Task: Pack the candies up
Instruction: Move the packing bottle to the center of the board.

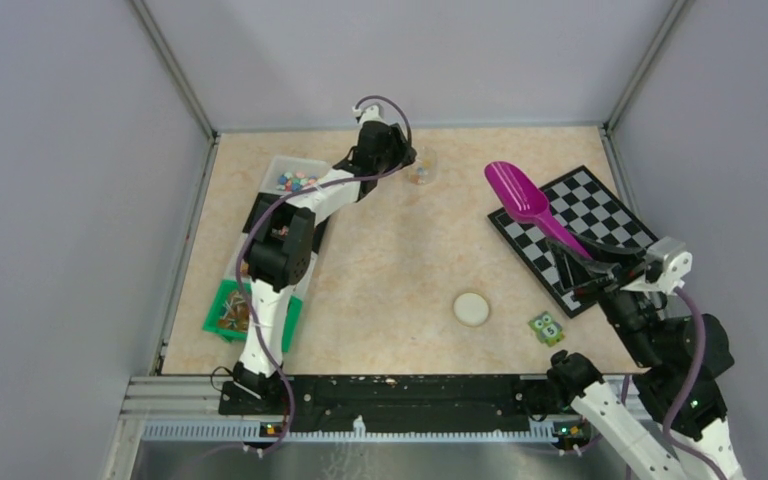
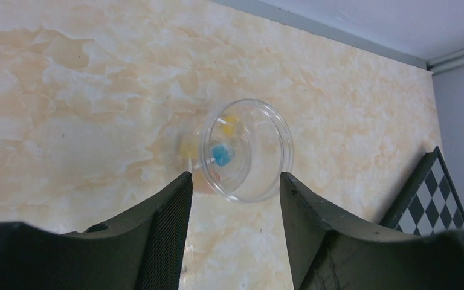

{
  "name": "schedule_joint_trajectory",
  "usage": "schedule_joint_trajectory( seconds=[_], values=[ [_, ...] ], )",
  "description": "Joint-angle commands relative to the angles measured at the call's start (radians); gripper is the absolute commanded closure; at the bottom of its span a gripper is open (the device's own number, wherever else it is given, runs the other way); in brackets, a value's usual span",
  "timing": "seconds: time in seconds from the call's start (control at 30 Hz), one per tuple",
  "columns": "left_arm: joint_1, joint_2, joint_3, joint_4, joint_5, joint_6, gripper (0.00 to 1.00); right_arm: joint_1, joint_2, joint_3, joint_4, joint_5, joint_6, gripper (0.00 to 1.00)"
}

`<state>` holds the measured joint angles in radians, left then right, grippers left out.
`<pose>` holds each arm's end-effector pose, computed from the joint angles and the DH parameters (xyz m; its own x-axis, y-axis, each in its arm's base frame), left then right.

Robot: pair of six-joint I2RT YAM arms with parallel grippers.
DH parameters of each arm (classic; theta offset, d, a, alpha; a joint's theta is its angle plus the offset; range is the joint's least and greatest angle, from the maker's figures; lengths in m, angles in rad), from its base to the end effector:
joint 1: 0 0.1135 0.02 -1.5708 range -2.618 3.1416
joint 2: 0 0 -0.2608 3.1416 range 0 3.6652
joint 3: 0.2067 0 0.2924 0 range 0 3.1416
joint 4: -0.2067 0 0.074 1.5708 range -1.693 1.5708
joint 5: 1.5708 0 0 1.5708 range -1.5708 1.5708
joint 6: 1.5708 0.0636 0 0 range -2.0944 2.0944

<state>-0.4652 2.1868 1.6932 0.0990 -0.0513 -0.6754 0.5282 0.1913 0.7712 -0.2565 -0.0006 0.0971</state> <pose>0.5181 -0.2564 0.1908 -0.5218 -0.4367 -0.7328 0.1018 0.8210 -0.5618 0.0872 0.0509 0.4138 0.2243 0.2431 -0.9437 -0.5287 0.8438 0.0917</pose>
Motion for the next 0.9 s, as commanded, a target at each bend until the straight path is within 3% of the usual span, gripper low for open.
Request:
schedule_joint_trajectory(
  seconds=[0.0,0.27,0.6,0.67,0.87],
  values=[
    [0.009,0.084,0.137,-0.022,-0.039,0.01,0.39,0.007,-0.03,0.089,-0.034,0.02,-0.035,1.0],
    [0.017,0.173,0.249,-0.075,-0.046,0.028,0.44,0.006,-0.081,0.093,-0.092,0.004,-0.016,1.0],
    [0.017,0.234,0.269,-0.056,-0.016,0.009,0.49,0.007,-0.093,0.1,-0.126,0.045,-0.05,1.0],
    [0.02,0.242,0.269,-0.051,-0.007,0.005,0.52,0.006,-0.093,0.1,-0.136,0.048,-0.051,1.0],
    [0.018,0.229,0.254,-0.038,0.021,0.011,0.73,0.006,-0.101,0.088,-0.145,0.054,-0.05,1.0]
  ],
)
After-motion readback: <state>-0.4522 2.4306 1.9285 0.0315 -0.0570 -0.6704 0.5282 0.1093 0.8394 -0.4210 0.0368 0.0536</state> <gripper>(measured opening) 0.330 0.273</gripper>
